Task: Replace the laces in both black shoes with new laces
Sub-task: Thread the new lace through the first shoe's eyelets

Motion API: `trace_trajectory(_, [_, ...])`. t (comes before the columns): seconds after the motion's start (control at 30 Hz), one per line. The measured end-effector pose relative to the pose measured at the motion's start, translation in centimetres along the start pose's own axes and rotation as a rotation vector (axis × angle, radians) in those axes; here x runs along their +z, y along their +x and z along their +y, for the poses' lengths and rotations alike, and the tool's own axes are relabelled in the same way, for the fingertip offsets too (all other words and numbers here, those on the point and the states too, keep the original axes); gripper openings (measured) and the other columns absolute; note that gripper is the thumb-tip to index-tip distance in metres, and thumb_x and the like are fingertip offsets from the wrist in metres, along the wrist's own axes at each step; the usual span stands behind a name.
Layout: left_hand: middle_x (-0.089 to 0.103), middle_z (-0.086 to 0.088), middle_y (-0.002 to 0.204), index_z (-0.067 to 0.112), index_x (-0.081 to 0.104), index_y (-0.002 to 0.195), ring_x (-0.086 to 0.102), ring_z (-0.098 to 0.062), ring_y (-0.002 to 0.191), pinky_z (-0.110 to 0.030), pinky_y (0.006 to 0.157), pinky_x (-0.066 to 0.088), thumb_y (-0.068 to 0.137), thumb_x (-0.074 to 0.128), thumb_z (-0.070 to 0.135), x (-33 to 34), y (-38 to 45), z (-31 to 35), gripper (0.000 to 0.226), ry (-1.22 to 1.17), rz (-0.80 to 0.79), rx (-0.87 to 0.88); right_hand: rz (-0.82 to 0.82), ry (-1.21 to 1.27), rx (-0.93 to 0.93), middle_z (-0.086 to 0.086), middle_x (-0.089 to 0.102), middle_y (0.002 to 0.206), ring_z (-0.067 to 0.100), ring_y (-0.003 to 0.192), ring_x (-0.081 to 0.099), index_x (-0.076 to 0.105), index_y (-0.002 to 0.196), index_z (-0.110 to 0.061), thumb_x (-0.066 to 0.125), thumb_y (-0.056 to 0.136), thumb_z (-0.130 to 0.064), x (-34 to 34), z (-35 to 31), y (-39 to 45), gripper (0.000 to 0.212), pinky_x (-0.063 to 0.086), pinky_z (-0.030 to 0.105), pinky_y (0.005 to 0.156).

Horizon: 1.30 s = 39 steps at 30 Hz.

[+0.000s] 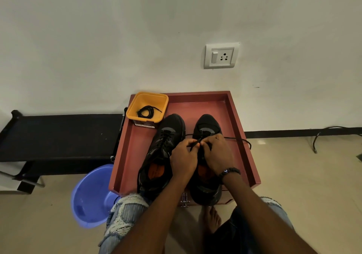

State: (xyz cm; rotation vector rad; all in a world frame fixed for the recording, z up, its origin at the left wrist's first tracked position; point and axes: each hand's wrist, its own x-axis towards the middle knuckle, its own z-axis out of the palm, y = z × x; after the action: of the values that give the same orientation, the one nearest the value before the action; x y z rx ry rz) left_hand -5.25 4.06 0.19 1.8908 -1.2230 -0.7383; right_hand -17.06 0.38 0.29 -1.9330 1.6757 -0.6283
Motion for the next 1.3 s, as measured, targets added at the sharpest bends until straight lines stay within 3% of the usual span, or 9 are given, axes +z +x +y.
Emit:
trace_trajectory(0.23, [0.069,0.004,0.115,0.028,0.069,0.119,0.061,-0.014,0.107,-0.035,0.092,0.049,0.103,0.046,0.037,-0.6,0.8,-0.1,0.030,0.013,-0.112,0.035,0.001,0.055,0.008,-0.007,0.053,0.107,0.005,0.095,0.047,0.074,0.102,-0.023,0.060,0.096,-0.030,-0.1,1.3,0.3,0.017,0.032,0.011,0.071])
trace_trajectory(0.4, [0.074,0.005,0.100,0.023,0.075,0.103,0.067,-0.012,0.094,-0.039,0.087,0.054,0.095,0.062,0.034,-1.4,2.6,-0.1,0.019,0.021,-0.189,0.047,-0.015,0.048,-0.007,-0.006,0.062,0.107,0.010,0.095,0.057,0.075,0.102,-0.027,0.063,0.094,-0.034,0.3,2.0,0.5,0.017,0.051,0.028,0.080])
trace_trajectory(0.53, [0.073,0.000,0.098,0.013,0.073,0.102,0.066,-0.013,0.090,-0.037,0.084,0.056,0.095,0.065,0.025,-1.4,3.1,0.0,0.016,0.006,-0.215,0.038,-0.053,0.037,-0.005,-0.005,0.066,0.107,0.010,0.092,0.060,0.076,0.101,-0.031,0.063,0.093,-0.038,0.1,2.1,0.7,0.017,0.054,0.028,0.078])
trace_trajectory(0.7, [0.070,0.000,0.102,0.012,0.069,0.105,0.061,-0.007,0.088,-0.011,0.072,0.045,0.096,0.063,0.021,-1.2,2.7,0.1,0.015,0.066,-0.215,0.086,-0.097,0.033,-0.019,-0.004,0.064,0.109,0.008,0.094,0.058,0.075,0.104,-0.029,0.062,0.094,-0.036,-0.2,2.3,0.6,0.017,0.047,0.020,0.079])
trace_trajectory(0.8, [0.068,0.003,0.096,0.013,0.069,0.103,0.060,-0.005,0.083,-0.006,0.065,0.040,0.096,0.062,0.019,-1.3,2.3,0.2,0.011,0.103,-0.199,0.116,-0.169,0.037,-0.022,-0.001,0.060,0.116,0.009,0.099,0.056,0.072,0.114,-0.028,0.061,0.096,-0.031,-0.6,2.5,0.4,0.021,0.044,0.018,0.085])
trace_trajectory(0.93, [0.068,0.002,0.098,0.015,0.067,0.103,0.062,-0.008,0.088,-0.015,0.074,0.047,0.097,0.059,0.019,-0.8,1.7,0.6,0.010,0.100,-0.172,0.105,-0.121,0.111,-0.002,-0.004,0.067,0.115,0.004,0.097,0.057,0.072,0.116,-0.023,0.059,0.097,-0.020,-1.4,1.7,-0.2,0.023,0.043,0.010,0.084])
trace_trajectory(1.07, [0.064,0.006,0.097,0.013,0.066,0.109,0.059,-0.005,0.089,-0.006,0.066,0.041,0.100,0.056,0.019,-0.6,1.3,0.5,0.015,0.050,-0.140,0.051,-0.046,0.184,0.093,-0.010,0.066,0.100,0.005,0.090,0.061,0.069,0.105,-0.026,0.062,0.096,-0.020,-1.2,0.8,-0.6,0.013,0.050,0.015,0.078])
trace_trajectory(1.17, [0.066,0.004,0.102,0.013,0.066,0.114,0.060,-0.005,0.093,-0.007,0.071,0.043,0.100,0.057,0.021,-0.7,1.3,0.1,0.018,-0.023,-0.162,0.007,-0.039,0.180,0.112,-0.009,0.063,0.098,0.004,0.087,0.057,0.067,0.103,-0.022,0.060,0.097,-0.021,-1.0,0.4,-0.7,0.009,0.038,0.007,0.068])
trace_trajectory(1.3, [0.070,0.003,0.101,0.014,0.070,0.106,0.064,-0.011,0.099,-0.024,0.086,0.052,0.096,0.064,0.020,-0.6,1.3,-0.3,0.014,-0.142,-0.182,-0.031,-0.050,0.228,0.090,-0.009,0.065,0.095,0.006,0.088,0.060,0.070,0.100,-0.022,0.062,0.096,-0.023,-1.2,0.4,-0.7,0.009,0.039,0.007,0.068])
